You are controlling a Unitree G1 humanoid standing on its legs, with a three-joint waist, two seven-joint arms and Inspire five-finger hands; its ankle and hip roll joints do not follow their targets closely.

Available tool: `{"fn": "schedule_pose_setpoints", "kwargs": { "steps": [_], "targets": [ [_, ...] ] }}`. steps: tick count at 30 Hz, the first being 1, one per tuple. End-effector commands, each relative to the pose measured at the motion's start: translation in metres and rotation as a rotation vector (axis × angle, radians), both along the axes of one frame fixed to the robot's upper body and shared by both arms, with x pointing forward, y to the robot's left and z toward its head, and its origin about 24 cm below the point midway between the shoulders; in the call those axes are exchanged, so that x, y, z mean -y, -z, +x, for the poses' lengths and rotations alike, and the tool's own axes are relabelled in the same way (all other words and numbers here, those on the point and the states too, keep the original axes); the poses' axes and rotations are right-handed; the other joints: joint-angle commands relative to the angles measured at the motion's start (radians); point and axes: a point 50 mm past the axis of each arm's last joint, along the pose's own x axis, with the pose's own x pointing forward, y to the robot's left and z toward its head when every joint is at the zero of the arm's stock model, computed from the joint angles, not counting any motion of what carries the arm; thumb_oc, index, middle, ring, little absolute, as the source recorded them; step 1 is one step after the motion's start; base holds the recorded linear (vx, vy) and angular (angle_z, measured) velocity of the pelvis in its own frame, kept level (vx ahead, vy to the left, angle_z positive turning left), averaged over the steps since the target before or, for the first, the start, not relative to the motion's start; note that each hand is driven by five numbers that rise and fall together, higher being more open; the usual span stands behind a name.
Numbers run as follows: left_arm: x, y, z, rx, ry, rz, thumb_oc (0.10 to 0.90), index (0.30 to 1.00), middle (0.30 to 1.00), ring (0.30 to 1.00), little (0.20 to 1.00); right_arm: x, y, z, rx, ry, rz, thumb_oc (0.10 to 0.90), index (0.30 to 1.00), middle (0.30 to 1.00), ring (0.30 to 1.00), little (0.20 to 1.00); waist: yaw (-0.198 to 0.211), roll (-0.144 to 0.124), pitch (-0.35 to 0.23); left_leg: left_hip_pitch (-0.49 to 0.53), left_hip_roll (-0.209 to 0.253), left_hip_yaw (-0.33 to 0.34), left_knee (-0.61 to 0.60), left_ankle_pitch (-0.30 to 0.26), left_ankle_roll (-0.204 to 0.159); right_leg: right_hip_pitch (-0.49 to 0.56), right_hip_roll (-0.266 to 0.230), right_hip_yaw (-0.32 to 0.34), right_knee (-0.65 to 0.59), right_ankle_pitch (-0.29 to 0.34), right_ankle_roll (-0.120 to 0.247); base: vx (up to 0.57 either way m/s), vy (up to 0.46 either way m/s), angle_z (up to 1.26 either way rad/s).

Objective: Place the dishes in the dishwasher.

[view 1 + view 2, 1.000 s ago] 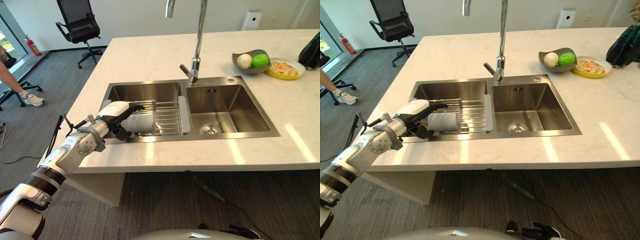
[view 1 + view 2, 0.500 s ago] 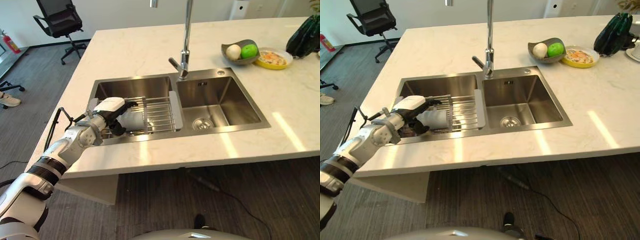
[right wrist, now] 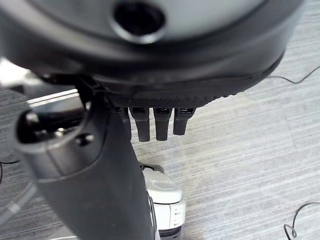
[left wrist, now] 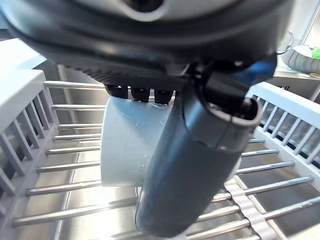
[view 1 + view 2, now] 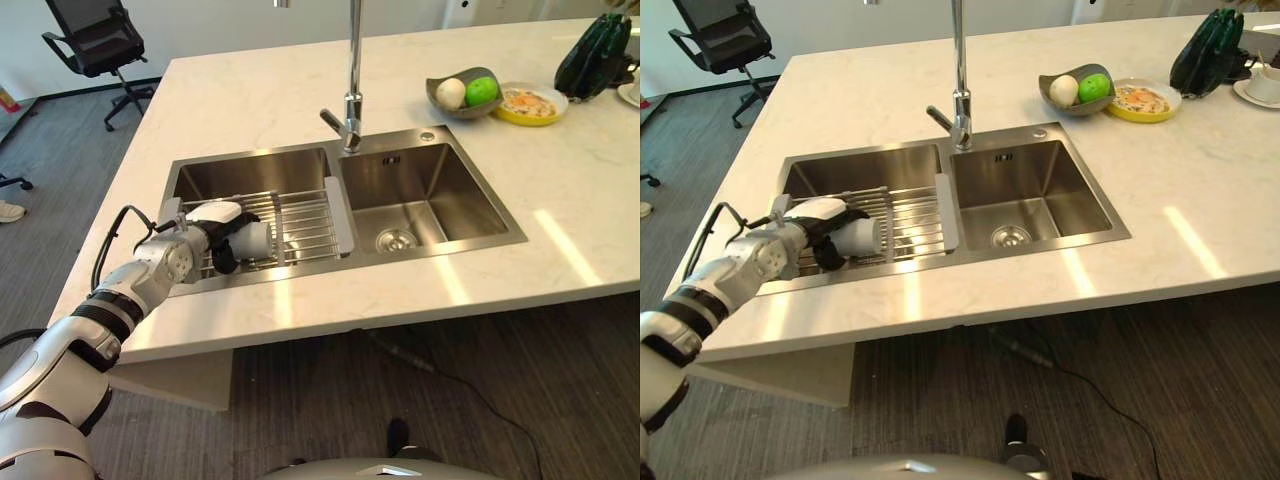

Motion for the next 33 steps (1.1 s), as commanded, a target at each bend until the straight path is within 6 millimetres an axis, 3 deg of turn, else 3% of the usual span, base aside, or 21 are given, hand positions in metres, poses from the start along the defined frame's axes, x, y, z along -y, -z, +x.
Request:
{"fn": "schedule_pose_setpoints", "kwargs": {
  "steps": [1, 4, 5, 6, 7, 8, 15, 16, 20, 24, 31, 32, 33],
  "targets": [
    [-0.019, -0.073, 0.029, 0.19, -0.128, 0.05, 0.8, 0.9, 0.9, 0.9, 0.9, 0.001, 0.0, -0.001, -0.039, -0.014, 0.001, 0.8, 0.9, 0.9, 0.9, 0.9, -0.011, -0.063, -0.012, -0.023, -0.024, 0.008, 0.002, 0.001, 0.017, 0.083, -0.077, -0.029, 0.017, -0.087, 0.107, -0.02, 0.006, -0.13],
    [-0.015, -0.071, 0.032, 0.169, -0.126, 0.065, 0.8, 0.9, 0.9, 0.9, 0.9, 0.0, 0.001, 0.002, -0.038, -0.021, 0.003, 0.8, 0.9, 0.9, 0.9, 0.9, -0.011, -0.064, -0.008, -0.025, -0.026, 0.009, 0.002, 0.001, 0.018, 0.079, -0.078, -0.029, 0.017, -0.085, 0.108, 0.0, 0.002, -0.04],
    [-0.013, -0.072, 0.033, 0.166, -0.123, 0.068, 0.776, 0.865, 0.865, 0.865, 0.865, -0.001, 0.001, 0.004, -0.034, -0.023, 0.005, 0.8, 0.9, 0.9, 0.9, 0.9, -0.01, -0.065, -0.007, -0.027, -0.027, 0.01, 0.002, 0.001, 0.019, 0.078, -0.078, -0.03, 0.017, -0.084, 0.108, 0.0, 0.0, 0.0],
    [-0.01, -0.072, 0.034, 0.162, -0.115, 0.071, 0.582, 0.573, 0.573, 0.573, 0.573, -0.002, 0.001, 0.005, -0.032, -0.026, 0.008, 0.8, 0.9, 0.9, 0.9, 0.9, -0.01, -0.065, -0.005, -0.028, -0.026, 0.01, 0.002, 0.001, 0.019, 0.077, -0.079, -0.03, 0.017, -0.083, 0.109, 0.0, 0.0, 0.0],
    [-0.007, -0.073, 0.034, 0.165, -0.103, 0.071, 0.477, 0.415, 0.415, 0.415, 0.415, -0.003, 0.001, 0.006, -0.03, -0.028, 0.01, 0.8, 0.9, 0.9, 0.9, 0.9, -0.009, -0.066, -0.004, -0.029, -0.027, 0.011, 0.002, 0.001, 0.019, 0.076, -0.079, -0.03, 0.017, -0.083, 0.109, 0.0, 0.0, 0.0],
    [-0.002, -0.075, 0.035, 0.172, -0.082, 0.071, 0.4, 0.3, 0.3, 0.3, 0.3, -0.004, 0.001, 0.007, -0.03, -0.029, 0.013, 0.8, 0.9, 0.9, 0.9, 0.9, -0.008, -0.067, -0.002, -0.03, -0.026, 0.011, 0.002, 0.001, 0.019, 0.076, -0.079, -0.03, 0.017, -0.084, 0.109, 0.0, 0.0, 0.0],
    [0.026, -0.08, 0.035, 0.227, 0.05, 0.07, 0.4, 0.3, 0.3, 0.3, 0.3, -0.004, 0.001, 0.008, -0.02, -0.045, 0.007, 0.8, 0.9, 0.9, 0.9, 0.9, -0.003, -0.07, 0.0, -0.024, -0.022, 0.005, 0.002, -0.002, 0.017, 0.085, -0.079, -0.039, 0.017, -0.09, 0.105, 0.0, 0.0, 0.0],
    [0.046, -0.084, 0.032, 0.26, 0.158, 0.034, 0.4, 0.3, 0.3, 0.3, 0.3, 0.0, 0.0, 0.008, -0.008, -0.048, -0.006, 0.8, 0.9, 0.9, 0.9, 0.9, -0.004, -0.071, -0.001, -0.023, -0.02, -0.002, 0.002, -0.002, 0.014, 0.088, -0.076, -0.043, 0.017, -0.093, 0.104, 0.0, -0.024, 0.04],
    [0.073, -0.102, 0.01, 0.38, 0.357, -0.086, 0.4, 0.3, 0.3, 0.3, 0.3, -0.002, 0.0, 0.005, 0.008, -0.028, -0.004, 0.8, 0.9, 0.9, 0.9, 0.9, 0.006, -0.072, -0.012, -0.017, -0.017, -0.013, 0.002, -0.003, 0.01, 0.1, -0.072, -0.054, 0.017, -0.103, 0.102, 0.02, -0.019, 0.07],
    [0.072, -0.115, -0.009, 0.503, 0.426, -0.101, 0.4, 0.3, 0.3, 0.3, 0.3, -0.005, 0.001, 0.001, 0.013, -0.021, 0.004, 0.8, 0.9, 0.9, 0.9, 0.9, 0.016, -0.073, -0.022, -0.011, -0.009, -0.025, 0.002, 0.0, 0.003, 0.114, -0.064, -0.064, 0.017, -0.116, 0.096, 0.03, -0.043, 0.08],
    [0.053, -0.144, -0.046, 0.827, 0.381, -0.342, 0.4, 0.3, 0.3, 0.3, 0.3, -0.016, 0.005, -0.001, 0.018, -0.003, 0.026, 0.8, 0.9, 0.9, 0.9, 0.9, 0.066, -0.083, -0.025, -0.038, 0.028, -0.097, 0.02, 0.032, -0.029, 0.138, -0.029, -0.101, 0.017, -0.156, 0.06, 0.02, -0.129, 0.22],
    [0.046, -0.155, -0.061, 0.923, 0.37, -0.434, 0.4, 0.3, 0.3, 0.3, 0.3, -0.022, 0.006, 0.003, 0.033, -0.001, 0.04, 0.8, 0.9, 0.9, 0.9, 0.9, 0.102, -0.088, -0.022, -0.052, 0.039, -0.119, 0.034, 0.039, -0.038, 0.143, -0.021, -0.117, 0.017, -0.165, 0.048, 0.01, -0.163, 0.21],
    [0.043, -0.154, -0.064, 0.923, 0.359, -0.436, 0.4, 0.3, 0.3, 0.3, 0.3, -0.02, 0.006, 0.003, 0.031, -0.009, 0.035, 0.8, 0.9, 0.9, 0.9, 0.9, 0.09, -0.082, -0.025, -0.056, 0.041, -0.122, 0.038, 0.038, -0.04, 0.143, -0.02, -0.12, 0.017, -0.166, 0.047, 0.02, -0.166, 0.3]
  ]
}}
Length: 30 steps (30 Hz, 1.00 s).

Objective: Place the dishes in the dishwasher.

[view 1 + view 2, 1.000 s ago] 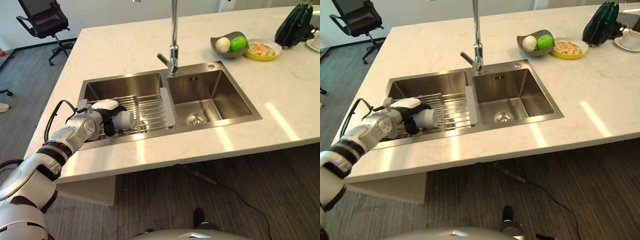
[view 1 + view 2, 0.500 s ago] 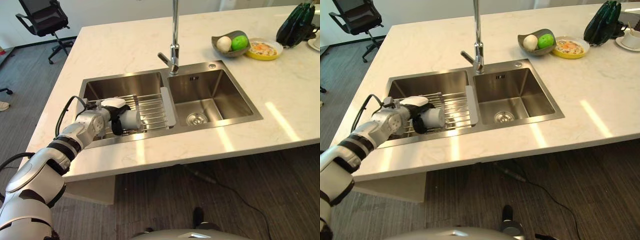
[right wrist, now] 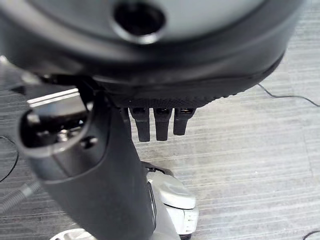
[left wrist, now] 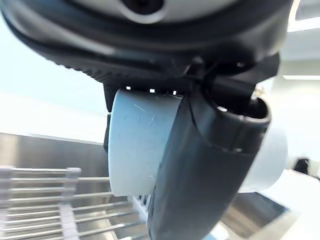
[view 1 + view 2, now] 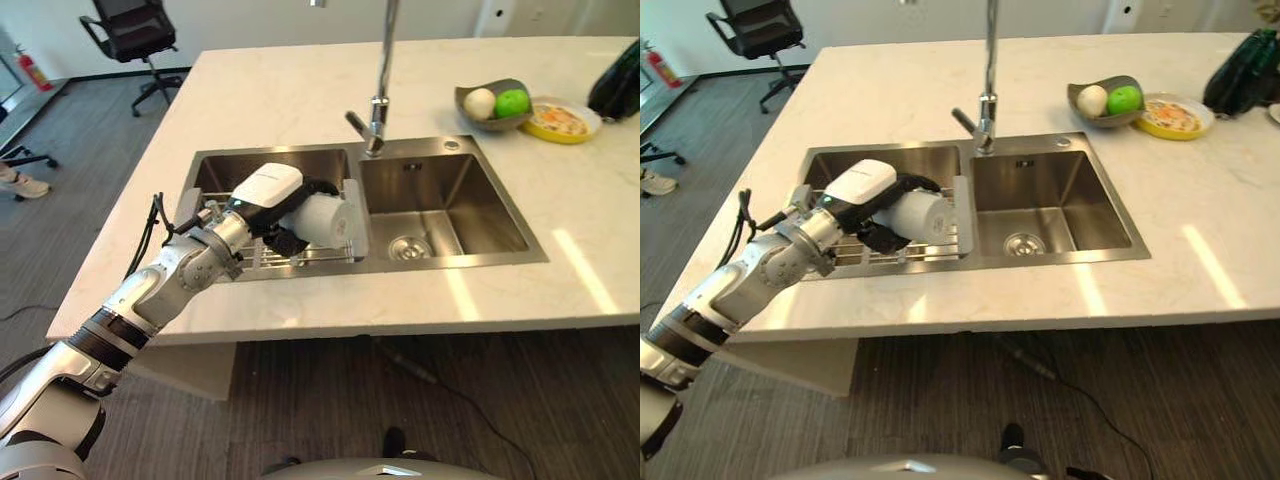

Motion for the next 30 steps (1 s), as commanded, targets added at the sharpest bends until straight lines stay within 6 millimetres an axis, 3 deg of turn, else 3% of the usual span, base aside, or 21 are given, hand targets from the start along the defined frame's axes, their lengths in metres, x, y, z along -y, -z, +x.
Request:
{"fn": "schedule_pose_setpoints", "kwargs": {
  "steps": [1, 2, 4, 5, 7, 9, 10, 11, 13, 14, 15, 19, 20, 23, 26, 28, 30],
  "targets": [
    [-0.028, -0.101, -0.02, 0.46, -0.047, -0.241, 0.4, 0.3, 0.3, 0.3, 0.3, -0.015, 0.005, -0.003, 0.009, 0.024, 0.037, 0.8, 0.9, 0.9, 0.9, 0.9, 0.053, -0.071, -0.029, -0.052, 0.013, -0.046, 0.026, 0.037, -0.04, 0.094, -0.034, -0.049, 0.017, -0.144, 0.058, 0.03, -0.16, 0.41],
    [-0.041, -0.105, -0.035, 0.507, -0.054, -0.376, 0.4, 0.3, 0.3, 0.3, 0.3, -0.02, 0.005, 0.003, 0.026, 0.005, 0.049, 0.8, 0.9, 0.9, 0.9, 0.9, 0.088, -0.071, -0.025, -0.066, 0.023, -0.064, 0.044, 0.045, -0.049, 0.101, -0.025, -0.063, 0.017, -0.154, 0.048, 0.02, -0.158, 0.45],
    [-0.043, -0.104, -0.037, 0.505, -0.061, -0.379, 0.4, 0.3, 0.3, 0.3, 0.3, -0.019, 0.005, 0.003, 0.025, -0.002, 0.045, 0.8, 0.9, 0.9, 0.9, 0.9, 0.078, -0.068, -0.028, -0.071, 0.023, -0.067, 0.047, 0.044, -0.05, 0.099, -0.025, -0.065, 0.017, -0.154, 0.047, -0.01, -0.133, 0.33],
    [-0.062, -0.102, -0.059, 0.539, -0.061, -0.591, 0.4, 0.3, 0.3, 0.3, 0.3, -0.023, 0.004, 0.015, 0.053, -0.062, 0.049, 0.8, 0.9, 0.9, 0.9, 0.9, 0.14, -0.056, -0.002, -0.116, 0.043, -0.118, 0.089, 0.081, -0.07, 0.106, -0.006, -0.098, 0.017, -0.174, 0.027, -0.05, -0.159, 0.47],
    [-0.068, -0.097, -0.065, 0.538, -0.071, -0.66, 0.4, 0.3, 0.3, 0.3, 0.3, -0.023, 0.004, 0.017, 0.058, -0.074, 0.047, 0.8, 0.9, 0.9, 0.9, 0.9, 0.152, -0.051, 0.008, -0.143, 0.044, -0.147, 0.093, 0.109, -0.08, 0.103, -0.004, -0.122, 0.017, -0.176, 0.02, -0.08, -0.148, 0.55],
    [-0.079, -0.087, -0.071, 0.547, -0.101, -0.791, 0.4, 0.3, 0.3, 0.3, 0.3, -0.015, 0.001, 0.017, 0.06, -0.085, 0.018, 0.8, 0.9, 0.9, 0.9, 0.9, 0.189, -0.037, 0.032, -0.205, 0.055, -0.174, 0.072, 0.19, -0.108, 0.106, -0.011, -0.207, 0.017, -0.191, 0.018, -0.13, -0.098, 0.71],
    [-0.082, -0.082, -0.073, 0.544, -0.114, -0.836, 0.4, 0.3, 0.3, 0.3, 0.3, -0.011, 0.0, 0.017, 0.062, -0.089, 0.005, 0.8, 0.9, 0.9, 0.9, 0.9, 0.189, -0.033, 0.037, -0.238, 0.052, -0.147, 0.059, 0.218, -0.104, 0.105, -0.02, -0.249, 0.017, -0.193, 0.017, -0.12, -0.103, 1.38],
    [-0.089, -0.077, -0.074, 0.55, -0.148, -0.88, 0.4, 0.3, 0.3, 0.3, 0.3, -0.004, -0.001, 0.013, 0.054, -0.089, -0.021, 0.8, 0.9, 0.9, 0.9, 0.9, 0.181, -0.036, 0.039, -0.27, 0.084, -0.007, 0.024, 0.24, -0.111, 0.115, -0.034, -0.315, 0.017, -0.218, 0.023, -0.07, -0.078, 1.05],
    [-0.089, -0.076, -0.074, 0.55, -0.148, -0.882, 0.4, 0.3, 0.3, 0.3, 0.3, -0.003, -0.002, 0.013, 0.054, -0.09, -0.022, 0.8, 0.9, 0.9, 0.9, 0.9, 0.179, -0.036, 0.037, -0.272, 0.082, -0.009, 0.021, 0.243, -0.11, 0.114, -0.035, -0.318, 0.017, -0.219, 0.023, -0.07, -0.036, 2.15],
    [-0.097, -0.07, -0.078, 0.553, -0.192, -0.887, 0.4, 0.3, 0.3, 0.3, 0.3, 0.003, -0.003, 0.007, 0.044, -0.071, -0.045, 0.8, 0.9, 0.9, 0.9, 0.9, 0.18, -0.029, 0.038, -0.292, 0.122, 0.118, 0.025, 0.276, -0.115, 0.118, -0.049, -0.384, 0.017, -0.217, 0.022, -0.11, -0.005, 2.64],
    [-0.097, -0.07, -0.078, 0.554, -0.194, -0.888, 0.4, 0.3, 0.3, 0.3, 0.3, 0.004, -0.003, 0.007, 0.043, -0.072, -0.046, 0.8, 0.9, 0.9, 0.9, 0.9, 0.177, -0.028, 0.037, -0.294, 0.122, 0.116, 0.026, 0.277, -0.116, 0.118, -0.049, -0.386, 0.017, -0.217, 0.022, -0.21, 0.047, 1.53],
    [-0.122, -0.041, -0.092, 0.539, -0.368, -0.925, 0.4, 0.3, 0.3, 0.3, 0.3, 0.004, -0.004, 0.016, 0.066, -0.029, -0.048, 0.8, 0.9, 0.9, 0.9, 0.9, 0.186, -0.032, 0.02, -0.182, 0.21, 0.187, 0.061, 0.244, -0.133, 0.103, -0.117, -0.482, 0.017, -0.162, 0.02, -0.23, 0.18, 1.14],
    [-0.122, -0.041, -0.093, 0.538, -0.369, -0.925, 0.4, 0.3, 0.3, 0.3, 0.3, 0.004, -0.004, 0.015, 0.064, -0.03, -0.048, 0.8, 0.9, 0.9, 0.9, 0.9, 0.183, -0.032, 0.019, -0.179, 0.208, 0.186, 0.057, 0.245, -0.133, 0.106, -0.118, -0.485, 0.017, -0.161, 0.022, -0.13, 0.134, 0.78],
    [-0.124, -0.035, -0.095, 0.533, -0.387, -0.933, 0.4, 0.3, 0.3, 0.3, 0.3, -0.003, -0.002, 0.013, 0.075, -0.01, -0.025, 0.8, 0.9, 0.9, 0.9, 0.9, 0.159, -0.043, -0.009, -0.12, 0.262, 0.297, 0.035, 0.257, -0.146, 0.1, -0.165, -0.577, 0.024, -0.12, 0.033, -0.15, 0.236, 1.01],
    [-0.12, -0.03, -0.095, 0.507, -0.383, -0.923, 0.4, 0.3, 0.3, 0.3, 0.3, -0.01, 0.001, 0.007, 0.07, 0.014, -0.007, 0.8, 0.9, 0.9, 0.9, 0.9, 0.131, -0.041, -0.029, -0.101, 0.278, 0.386, -0.001, 0.251, -0.15, 0.097, -0.197, -0.631, 0.029, -0.08, 0.047, -0.17, 0.34, 1.71],
    [-0.115, -0.026, -0.097, 0.474, -0.364, -0.915, 0.4, 0.3, 0.3, 0.3, 0.3, -0.015, 0.003, 0.001, 0.055, 0.025, 0.004, 0.8, 0.9, 0.9, 0.9, 0.9, 0.12, -0.04, -0.039, -0.114, 0.258, 0.38, -0.002, 0.203, -0.136, 0.098, -0.219, -0.64, 0.032, -0.042, 0.071, -0.07, 0.456, 1.07],
    [-0.111, -0.024, -0.097, 0.464, -0.353, -0.913, 0.4, 0.3, 0.3, 0.3, 0.3, -0.017, 0.004, 0.001, 0.044, 0.011, 0.009, 0.8, 0.9, 0.9, 0.9, 0.9, 0.124, -0.057, -0.043, -0.124, 0.2, 0.343, -0.002, 0.144, -0.104, 0.099, -0.283, -0.645, 0.051, 0.005, 0.109, -0.02, 0.577, 1.17]
  ]
}}
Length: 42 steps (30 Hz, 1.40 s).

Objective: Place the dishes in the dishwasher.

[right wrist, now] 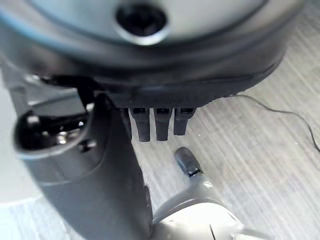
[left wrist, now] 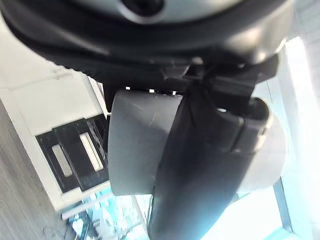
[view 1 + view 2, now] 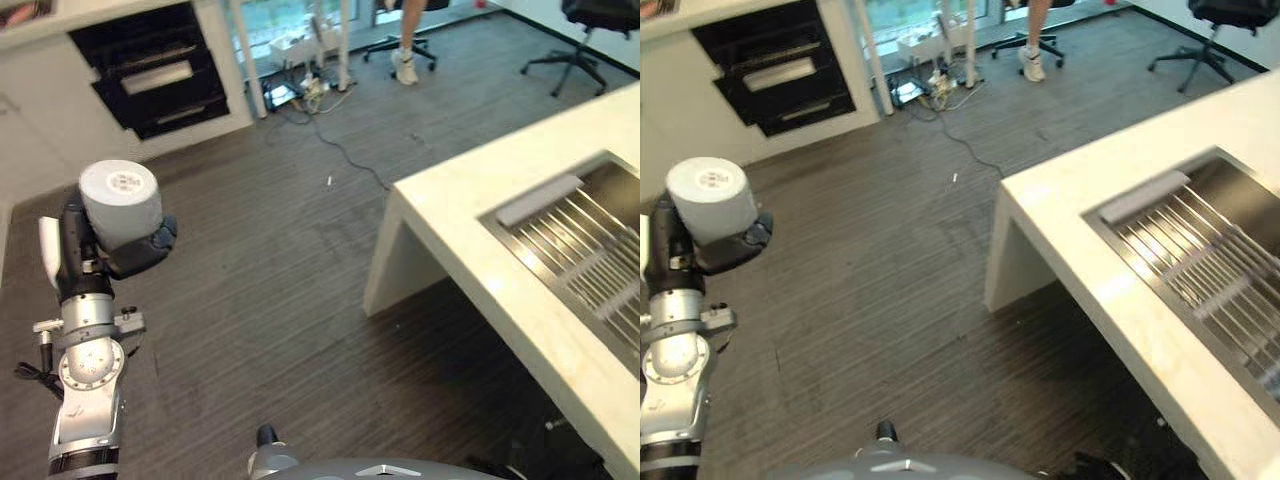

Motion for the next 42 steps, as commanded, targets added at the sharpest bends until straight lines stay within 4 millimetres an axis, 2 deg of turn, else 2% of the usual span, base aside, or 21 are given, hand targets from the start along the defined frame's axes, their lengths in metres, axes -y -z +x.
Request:
{"fn": "schedule_pose_setpoints", "kwargs": {
  "steps": [1, 3, 4, 5, 6, 7, 8, 9, 11, 12, 13, 15, 20, 23, 25, 26, 27, 29, 30, 32, 42],
  "targets": [
    [0.012, -0.063, -0.013, 0.284, 0.076, 0.184, 0.4, 0.3, 0.3, 0.3, 0.3, -0.007, 0.004, -0.008, -0.047, -0.003, 0.02, 0.8, 0.9, 0.9, 0.9, 0.9, 0.055, 0.016, -0.002, 0.085, 0.065, -0.034, -0.07, -0.062, -0.072, -0.015, -0.118, 0.053, 0.015, 0.015, 0.135, 0.01, 0.558, 0.6],
    [0.021, -0.064, -0.01, 0.291, 0.115, 0.187, 0.4, 0.3, 0.3, 0.3, 0.3, -0.014, 0.005, -0.01, -0.041, 0.003, 0.037, 0.8, 0.9, 0.9, 0.9, 0.9, 0.05, -0.015, 0.014, 0.075, -0.011, -0.091, -0.06, -0.121, -0.021, -0.015, -0.184, 0.086, 0.111, 0.028, 0.156, 0.12, 0.507, 0.82],
    [0.034, -0.065, 0.0, 0.3, 0.19, 0.186, 0.4, 0.3, 0.3, 0.3, 0.3, -0.016, 0.004, 0.002, -0.005, 0.001, 0.044, 0.8, 0.9, 0.9, 0.9, 0.9, -0.005, -0.032, 0.027, 0.082, -0.073, -0.179, -0.064, -0.157, 0.013, -0.076, -0.18, 0.314, 0.194, 0.027, 0.161, 0.17, 0.369, 1.62],
    [0.034, -0.066, 0.001, 0.302, 0.19, 0.185, 0.4, 0.3, 0.3, 0.3, 0.3, -0.015, 0.004, 0.003, -0.003, 0.002, 0.044, 0.8, 0.9, 0.9, 0.9, 0.9, -0.001, -0.033, 0.027, 0.08, -0.075, -0.174, -0.064, -0.157, 0.015, -0.085, -0.185, 0.32, 0.201, 0.025, 0.16, 0.23, 0.356, 1.76],
    [0.044, -0.067, 0.009, 0.312, 0.25, 0.172, 0.4, 0.3, 0.3, 0.3, 0.3, -0.018, 0.004, 0.01, 0.02, 0.002, 0.053, 0.8, 0.9, 0.9, 0.9, 0.9, -0.025, -0.035, 0.026, 0.083, -0.099, -0.224, -0.069, -0.161, 0.024, -0.117, -0.133, 0.478, 0.211, -0.019, 0.141, 0.21, 0.275, 1.53],
    [0.066, -0.065, 0.025, 0.307, 0.367, 0.146, 0.4, 0.3, 0.3, 0.3, 0.3, -0.024, 0.004, 0.019, 0.051, 0.009, 0.079, 0.8, 0.9, 0.9, 0.9, 0.9, -0.061, -0.035, 0.04, 0.075, -0.15, -0.323, -0.052, -0.15, 0.058, -0.166, -0.017, 0.705, 0.233, -0.095, 0.107, 0.28, 0.309, 1.25],
    [0.076, -0.064, 0.031, 0.306, 0.416, 0.132, 0.4, 0.3, 0.3, 0.3, 0.3, -0.025, 0.004, 0.022, 0.062, 0.015, 0.087, 0.8, 0.9, 0.9, 0.9, 0.9, -0.072, -0.035, 0.046, 0.072, -0.17, -0.38, -0.054, -0.148, 0.064, -0.175, 0.039, 0.756, 0.223, -0.138, 0.087, 0.19, 0.206, 1.59],
    [0.076, -0.065, 0.031, 0.306, 0.416, 0.132, 0.4, 0.3, 0.3, 0.3, 0.3, -0.025, 0.004, 0.022, 0.062, 0.016, 0.087, 0.8, 0.9, 0.9, 0.9, 0.9, -0.074, -0.035, 0.046, 0.071, -0.169, -0.382, -0.053, -0.148, 0.064, -0.175, 0.039, 0.754, 0.223, -0.138, 0.087, 0.12, 0.062, 1.95],
    [0.093, -0.064, 0.041, 0.301, 0.496, 0.116, 0.4, 0.3, 0.3, 0.3, 0.3, -0.027, 0.002, 0.033, 0.091, -0.013, 0.09, 0.8, 0.9, 0.9, 0.9, 0.9, -0.084, -0.042, 0.055, 0.077, -0.206, -0.475, -0.061, -0.15, 0.072, -0.187, 0.11, 0.83, 0.184, -0.164, 0.082, 0.15, 0.046, 1.89],
    [0.094, -0.064, 0.041, 0.303, 0.497, 0.116, 0.4, 0.3, 0.3, 0.3, 0.3, -0.027, 0.002, 0.033, 0.093, -0.012, 0.09, 0.8, 0.9, 0.9, 0.9, 0.9, -0.087, -0.042, 0.055, 0.073, -0.206, -0.479, -0.06, -0.147, 0.072, -0.188, 0.11, 0.826, 0.182, -0.16, 0.081, 0.22, 0.038, 2.17],
    [0.114, -0.061, 0.05, 0.281, 0.581, 0.108, 0.4, 0.3, 0.3, 0.3, 0.3, -0.025, 0.0, 0.037, 0.102, -0.031, 0.083, 0.8, 0.9, 0.9, 0.9, 0.9, -0.107, -0.053, 0.064, 0.076, -0.235, -0.566, -0.049, -0.154, 0.077, -0.19, 0.15, 0.893, 0.165, -0.162, 0.085, 0.22, -0.023, 2.2],
    [0.13, -0.059, 0.051, 0.265, 0.658, 0.119, 0.4, 0.3, 0.3, 0.3, 0.3, -0.025, 0.0, 0.038, 0.095, -0.089, 0.071, 0.8, 0.9, 0.9, 0.9, 0.9, -0.082, -0.076, 0.067, 0.073, -0.253, -0.62, -0.039, -0.154, 0.067, -0.142, 0.143, 0.85, 0.125, -0.142, 0.075, 0.18, -0.074, 2.23],
    [0.129, -0.048, 0.048, 0.218, 0.667, 0.107, 0.4, 0.3, 0.3, 0.3, 0.3, -0.026, -0.003, 0.052, 0.119, -0.146, 0.044, 0.8, 0.9, 0.9, 0.9, 0.9, -0.059, -0.084, 0.024, 0.072, -0.242, -0.64, -0.064, -0.145, 0.039, -0.055, 0.14, 0.743, 0.006, -0.128, 0.073, 0.1, -0.094, 1.18],
    [0.121, -0.038, 0.048, 0.176, 0.621, 0.091, 0.4, 0.3, 0.3, 0.3, 0.3, -0.033, -0.011, 0.079, 0.2, -0.225, 0.034, 0.8, 0.9, 0.9, 0.9, 0.9, -0.04, -0.088, 0.005, 0.085, -0.224, -0.626, -0.072, -0.142, 0.022, -0.028, 0.146, 0.701, -0.037, -0.119, 0.072, 0.12, -0.092, 0.34],
    [0.118, -0.038, 0.048, 0.175, 0.601, 0.095, 0.4, 0.3, 0.3, 0.3, 0.3, -0.037, -0.013, 0.086, 0.231, -0.24, 0.043, 0.8, 0.9, 0.9, 0.9, 0.9, -0.041, -0.09, 0.003, 0.089, -0.219, -0.619, -0.076, -0.14, 0.019, -0.029, 0.149, 0.701, -0.041, -0.119, 0.071, 0.07, -0.072, -0.07],
    [0.124, -0.032, 0.049, 0.149, 0.632, 0.092, 0.4, 0.3, 0.3, 0.3, 0.3, -0.039, -0.021, 0.124, 0.259, -0.23, -0.036, 0.8, 0.9, 0.9, 0.9, 0.9, 0.002, -0.084, -0.015, 0.1, -0.214, -0.616, -0.078, -0.15, 0.017, -0.019, 0.151, 0.694, -0.042, -0.127, 0.07, 0.07, -0.053, -0.11],
    [0.124, -0.034, 0.05, 0.154, 0.633, 0.095, 0.4, 0.3, 0.3, 0.3, 0.3, -0.04, -0.022, 0.126, 0.265, -0.229, -0.036, 0.8, 0.9, 0.9, 0.9, 0.9, 0.003, -0.086, -0.01, 0.097, -0.216, -0.617, -0.079, -0.144, 0.018, -0.022, 0.149, 0.693, -0.042, -0.123, 0.071, 0.08, -0.041, -0.29],
    [0.118, -0.027, 0.047, 0.137, 0.595, 0.064, 0.4, 0.3, 0.3, 0.3, 0.3, -0.05, -0.016, 0.115, 0.25, -0.234, 0.003, 0.8, 0.9, 0.9, 0.9, 0.9, 0.005, -0.085, -0.019, 0.101, -0.215, -0.622, -0.083, -0.142, 0.019, -0.022, 0.154, 0.697, -0.042, -0.126, 0.069, 0.06, -0.018, -0.5],
    [0.12, -0.023, 0.048, 0.124, 0.603, 0.039, 0.4, 0.3, 0.3, 0.3, 0.3, -0.053, -0.007, 0.099, 0.168, -0.185, 0.012, 0.8, 0.9, 0.9, 0.9, 0.9, 0.016, -0.074, -0.027, 0.107, -0.216, -0.623, -0.084, -0.145, 0.021, -0.018, 0.154, 0.694, -0.042, -0.13, 0.068, 0.09, 0.006, -0.23],
    [0.115, -0.018, 0.044, 0.092, 0.604, 0.045, 0.4, 0.3, 0.3, 0.3, 0.3, -0.046, -0.004, 0.085, 0.13, -0.185, 0.003, 0.8, 0.9, 0.9, 0.9, 0.9, 0.009, -0.06, -0.032, 0.124, -0.213, -0.613, -0.087, -0.152, 0.023, -0.013, 0.157, 0.706, -0.042, -0.136, 0.066, 0.09, 0.028, -0.08],
    [0.103, -0.002, 0.035, 0.021, 0.551, 0.059, 0.4, 0.3, 0.3, 0.3, 0.3, -0.029, 0.001, 0.055, 0.051, -0.144, -0.033, 0.8, 0.9, 0.9, 0.9, 0.9, -0.038, -0.042, -0.049, 0.155, -0.203, -0.556, -0.088, -0.173, 0.031, -0.028, 0.163, 0.776, -0.042, -0.133, 0.064, 0.03, 0.008, -0.3]
  ]
}}
